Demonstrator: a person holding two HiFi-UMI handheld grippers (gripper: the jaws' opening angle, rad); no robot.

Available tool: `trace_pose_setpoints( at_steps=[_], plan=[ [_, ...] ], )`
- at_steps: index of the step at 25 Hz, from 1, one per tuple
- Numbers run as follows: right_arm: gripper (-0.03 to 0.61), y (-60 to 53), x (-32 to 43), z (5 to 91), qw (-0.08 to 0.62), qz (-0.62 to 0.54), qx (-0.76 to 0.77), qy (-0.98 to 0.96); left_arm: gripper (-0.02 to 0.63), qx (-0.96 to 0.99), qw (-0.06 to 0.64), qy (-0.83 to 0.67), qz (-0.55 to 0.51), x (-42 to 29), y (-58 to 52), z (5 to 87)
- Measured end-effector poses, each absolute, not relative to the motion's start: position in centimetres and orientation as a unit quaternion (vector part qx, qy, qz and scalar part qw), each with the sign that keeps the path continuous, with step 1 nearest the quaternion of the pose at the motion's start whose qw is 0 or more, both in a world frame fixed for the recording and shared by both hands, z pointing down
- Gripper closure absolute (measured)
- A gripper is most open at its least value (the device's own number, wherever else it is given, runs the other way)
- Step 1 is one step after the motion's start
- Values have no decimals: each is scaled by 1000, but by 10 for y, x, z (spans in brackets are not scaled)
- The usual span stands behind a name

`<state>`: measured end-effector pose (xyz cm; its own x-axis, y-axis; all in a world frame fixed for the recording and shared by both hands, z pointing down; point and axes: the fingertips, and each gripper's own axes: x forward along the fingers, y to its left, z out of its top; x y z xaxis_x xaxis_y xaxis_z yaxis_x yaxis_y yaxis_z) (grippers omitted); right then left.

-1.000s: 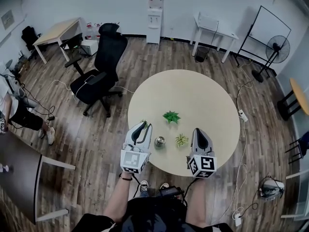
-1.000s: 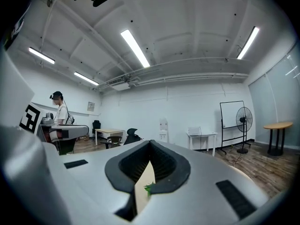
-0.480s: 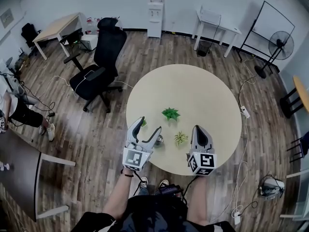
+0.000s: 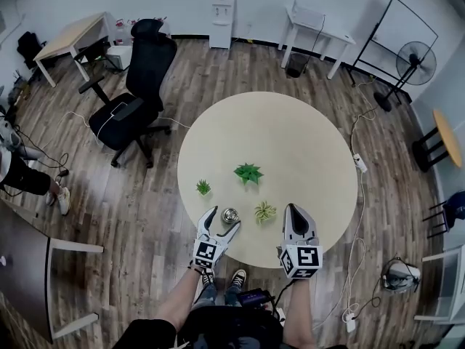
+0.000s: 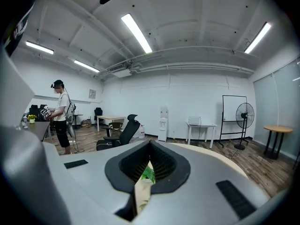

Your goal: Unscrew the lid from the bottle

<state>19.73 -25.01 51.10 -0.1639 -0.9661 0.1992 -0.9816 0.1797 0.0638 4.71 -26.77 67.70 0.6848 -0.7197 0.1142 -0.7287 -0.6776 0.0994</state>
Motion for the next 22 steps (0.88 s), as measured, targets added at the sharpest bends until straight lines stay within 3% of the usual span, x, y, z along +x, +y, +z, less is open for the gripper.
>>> trace_pose_setpoints(
  at_steps=[3, 7, 17, 22],
  plan=[
    [574, -246, 190, 523, 118, 40, 630, -767, 186, 916, 95, -382, 74, 57, -266, 733],
    [574, -244, 186, 533, 122, 54, 623, -771, 179, 909, 113, -382, 124, 66, -273, 785],
    [574, -230, 189, 563, 158, 79, 605, -776, 181, 889, 117, -411, 163, 74, -289, 835],
    [574, -233, 180, 570, 161, 82, 593, -785, 239, 891, 114, -411, 154, 76, -291, 832]
  ],
)
